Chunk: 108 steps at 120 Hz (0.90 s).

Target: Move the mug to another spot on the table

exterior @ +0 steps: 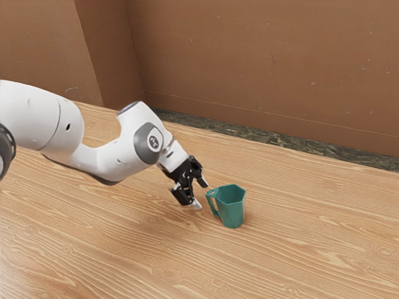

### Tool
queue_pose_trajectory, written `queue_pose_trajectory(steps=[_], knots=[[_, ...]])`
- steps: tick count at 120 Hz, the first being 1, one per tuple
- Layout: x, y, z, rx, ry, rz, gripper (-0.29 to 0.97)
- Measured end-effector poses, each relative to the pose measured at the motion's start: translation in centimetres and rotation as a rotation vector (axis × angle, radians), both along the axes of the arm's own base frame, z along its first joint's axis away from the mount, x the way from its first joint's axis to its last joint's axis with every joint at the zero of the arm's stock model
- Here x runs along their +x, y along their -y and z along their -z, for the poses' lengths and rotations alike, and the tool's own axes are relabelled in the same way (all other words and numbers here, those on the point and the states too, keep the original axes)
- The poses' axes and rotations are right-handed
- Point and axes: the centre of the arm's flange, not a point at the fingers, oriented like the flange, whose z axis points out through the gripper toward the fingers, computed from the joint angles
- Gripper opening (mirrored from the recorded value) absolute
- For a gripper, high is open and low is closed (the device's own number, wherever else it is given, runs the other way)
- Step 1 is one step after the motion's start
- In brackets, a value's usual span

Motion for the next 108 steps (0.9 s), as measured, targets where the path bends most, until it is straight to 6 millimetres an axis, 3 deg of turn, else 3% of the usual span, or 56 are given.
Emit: queue_pose_trajectory(steps=[56,108], knots=[[1.0,1.9,0.8,-0.035,0.025,0.026,0.44],[0.9,2.1,1.5,-0.047,0.022,0.028,0.31]])
